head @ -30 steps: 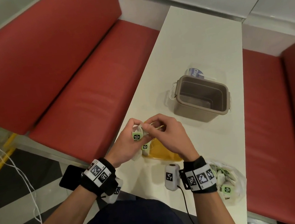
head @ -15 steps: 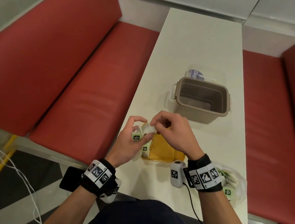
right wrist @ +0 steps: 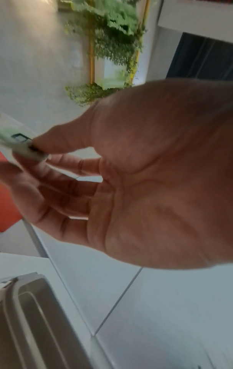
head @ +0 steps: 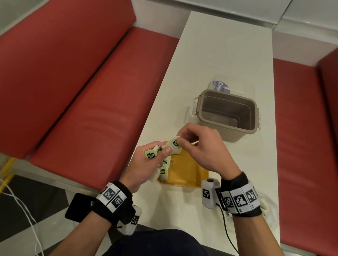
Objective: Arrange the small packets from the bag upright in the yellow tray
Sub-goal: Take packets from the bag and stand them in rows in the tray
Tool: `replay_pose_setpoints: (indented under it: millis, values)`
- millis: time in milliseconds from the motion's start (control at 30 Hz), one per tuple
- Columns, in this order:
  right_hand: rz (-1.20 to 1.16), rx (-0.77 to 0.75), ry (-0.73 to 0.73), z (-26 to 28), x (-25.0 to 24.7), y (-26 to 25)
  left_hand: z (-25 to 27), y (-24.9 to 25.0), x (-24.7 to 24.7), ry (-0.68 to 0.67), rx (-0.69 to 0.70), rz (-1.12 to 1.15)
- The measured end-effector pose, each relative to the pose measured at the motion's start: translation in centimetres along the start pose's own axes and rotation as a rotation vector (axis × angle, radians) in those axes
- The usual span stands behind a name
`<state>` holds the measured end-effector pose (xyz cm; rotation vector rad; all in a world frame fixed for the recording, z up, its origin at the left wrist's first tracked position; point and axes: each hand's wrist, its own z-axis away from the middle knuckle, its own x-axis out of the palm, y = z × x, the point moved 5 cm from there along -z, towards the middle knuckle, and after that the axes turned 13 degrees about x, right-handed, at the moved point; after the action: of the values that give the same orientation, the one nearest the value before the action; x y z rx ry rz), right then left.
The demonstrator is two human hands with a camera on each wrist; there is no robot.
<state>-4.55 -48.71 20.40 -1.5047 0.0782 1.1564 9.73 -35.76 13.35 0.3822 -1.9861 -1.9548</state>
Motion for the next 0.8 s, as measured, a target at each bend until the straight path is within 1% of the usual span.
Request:
replay_pose_setpoints:
  millis: [133,233,300,367,433,533,633,733,800]
  values:
    - [0.042,-0.045,0.026,0.2,-0.5,0.0,0.1,0.2,0.2,0.003,0.031,0.001]
    - [0.035,-0.05,0.018,0.2,-0.5,0.0,-0.1,0.0,0.3,0.018,0.029,-0.002]
    - [0.04,-0.039,0.001,0.3,-0.3,-0.1,-0.1,0.1,0.6,-0.011,0.014,0.009]
    - [0.042,-0.036,0.009,0.4,-0.4,-0.3,0.0,0.1,1.0,-0.068,0.014,-0.023]
    - [0.06,-0.08,0.02,0.6,-0.4,-0.7,0.3,-0.2,1.2,-0.095,0.025,-0.043]
    - [0.12,-0.146,0.024,0.8,0.0,-1.1,0.6,-0.8,1.2,-0.089,0.02,-0.046]
    - [0.137,-0.14,0.049,0.8,0.0,-1.0,0.7,-1.1,1.4,-0.131,0.013,-0.047]
    - [0.117,-0.132,0.04,1.0,0.0,-1.0,0.9,-1.0,1.8,-0.162,0.002,-0.022]
    - [0.083,-0.132,0.032,1.1,0.1,-1.3,0.9,-0.8,2.1,-0.194,0.023,-0.03]
